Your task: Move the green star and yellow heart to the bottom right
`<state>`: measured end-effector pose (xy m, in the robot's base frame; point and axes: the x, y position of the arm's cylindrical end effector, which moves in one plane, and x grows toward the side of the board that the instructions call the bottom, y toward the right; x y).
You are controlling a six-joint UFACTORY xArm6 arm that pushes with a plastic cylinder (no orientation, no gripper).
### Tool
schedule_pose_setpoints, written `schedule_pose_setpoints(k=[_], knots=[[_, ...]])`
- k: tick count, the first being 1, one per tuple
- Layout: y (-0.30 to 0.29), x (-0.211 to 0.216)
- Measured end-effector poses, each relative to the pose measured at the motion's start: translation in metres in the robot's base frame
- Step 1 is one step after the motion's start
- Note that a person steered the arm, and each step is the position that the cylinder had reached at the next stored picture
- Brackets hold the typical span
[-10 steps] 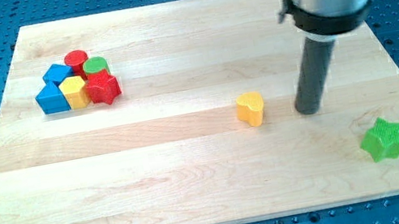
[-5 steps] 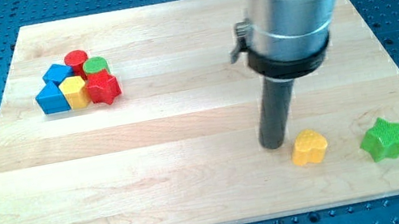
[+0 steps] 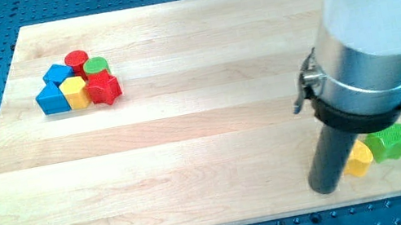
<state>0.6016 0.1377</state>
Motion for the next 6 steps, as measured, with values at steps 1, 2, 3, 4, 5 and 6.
schedule_pose_setpoints(k=[1,2,3,4,5,6], knots=[[0.02,0.0],[0.034,-0.001],[-0.029,-0.004],[-0.187,-0.051],[-0.329,-0.109],[-0.394,-0.148]])
